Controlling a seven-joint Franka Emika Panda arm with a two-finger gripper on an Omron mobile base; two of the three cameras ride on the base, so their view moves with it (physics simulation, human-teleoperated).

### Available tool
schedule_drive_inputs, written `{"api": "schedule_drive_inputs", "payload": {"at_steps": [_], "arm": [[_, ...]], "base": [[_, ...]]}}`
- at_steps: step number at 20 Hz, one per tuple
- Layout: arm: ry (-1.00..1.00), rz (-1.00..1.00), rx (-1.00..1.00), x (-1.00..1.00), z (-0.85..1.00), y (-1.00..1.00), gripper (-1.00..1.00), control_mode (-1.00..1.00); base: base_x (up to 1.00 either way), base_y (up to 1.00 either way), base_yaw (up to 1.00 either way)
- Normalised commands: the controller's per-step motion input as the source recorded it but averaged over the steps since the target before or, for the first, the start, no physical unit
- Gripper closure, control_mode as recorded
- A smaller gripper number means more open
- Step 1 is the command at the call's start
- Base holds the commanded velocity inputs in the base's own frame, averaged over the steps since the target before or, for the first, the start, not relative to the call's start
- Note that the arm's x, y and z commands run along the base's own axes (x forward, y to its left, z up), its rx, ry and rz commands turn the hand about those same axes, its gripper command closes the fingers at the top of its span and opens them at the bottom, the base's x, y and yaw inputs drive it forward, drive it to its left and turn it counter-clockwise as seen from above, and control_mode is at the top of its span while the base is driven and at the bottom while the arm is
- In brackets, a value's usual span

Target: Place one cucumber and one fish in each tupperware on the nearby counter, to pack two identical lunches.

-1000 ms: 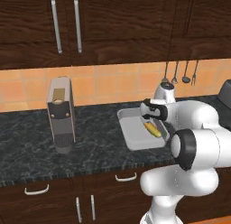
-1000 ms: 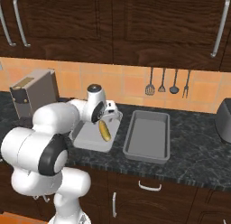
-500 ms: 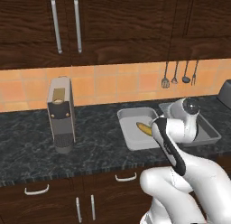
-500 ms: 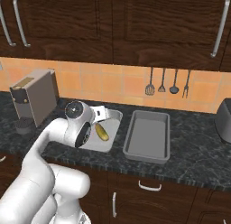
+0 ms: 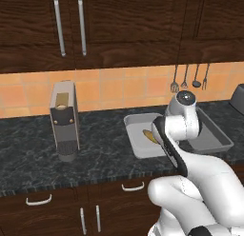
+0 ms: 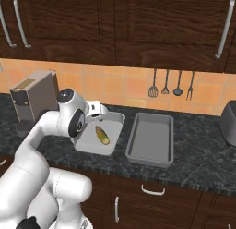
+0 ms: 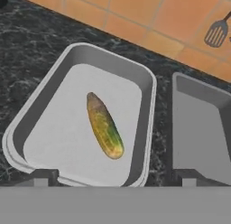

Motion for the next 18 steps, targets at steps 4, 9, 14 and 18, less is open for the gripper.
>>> {"api": "schedule_drive_inputs", "payload": {"at_steps": [4,9,14,18], "arm": [[0.13,0.00,0.00,-0.63,0.82,0.00,-1.00,-1.00],[-0.16,0.00,0.00,-1.00,-0.20,-0.23,-1.00,-1.00],[-0.06,0.00,0.00,-0.20,-0.07,-0.16,-1.00,1.00],[0.00,0.00,0.00,0.00,0.00,0.00,-1.00,1.00]], "base": [[0.00,0.00,0.00],[0.00,0.00,0.00],[-0.80,-0.79,-0.04],[-1.00,-1.00,-0.12]]}}
